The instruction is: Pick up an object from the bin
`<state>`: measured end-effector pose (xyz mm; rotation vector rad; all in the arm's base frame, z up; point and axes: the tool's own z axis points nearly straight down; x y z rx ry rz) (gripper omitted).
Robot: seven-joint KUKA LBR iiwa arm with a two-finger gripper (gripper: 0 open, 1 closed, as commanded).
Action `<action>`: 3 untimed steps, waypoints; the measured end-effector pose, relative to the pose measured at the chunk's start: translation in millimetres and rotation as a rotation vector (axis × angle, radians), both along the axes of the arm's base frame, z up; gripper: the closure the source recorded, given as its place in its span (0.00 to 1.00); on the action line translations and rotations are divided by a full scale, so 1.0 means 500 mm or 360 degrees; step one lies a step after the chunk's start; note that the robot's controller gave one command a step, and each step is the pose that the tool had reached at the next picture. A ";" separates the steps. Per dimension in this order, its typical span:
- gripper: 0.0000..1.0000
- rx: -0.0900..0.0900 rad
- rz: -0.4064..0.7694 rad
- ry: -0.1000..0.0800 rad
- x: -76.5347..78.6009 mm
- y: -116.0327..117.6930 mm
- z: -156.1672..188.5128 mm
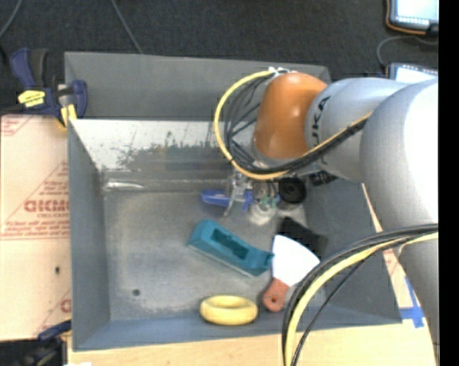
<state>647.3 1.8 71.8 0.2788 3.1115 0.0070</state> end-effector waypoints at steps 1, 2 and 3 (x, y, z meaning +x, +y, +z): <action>1.00 0.0000 0.0000 0.0000 0.000 0.000 0.000; 1.00 0.0000 0.0000 0.0001 -0.002 0.000 0.007; 1.00 0.0000 0.0000 0.0002 -0.002 0.000 0.030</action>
Offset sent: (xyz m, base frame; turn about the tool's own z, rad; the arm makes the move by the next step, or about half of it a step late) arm -0.0001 0.0000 0.0360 0.0000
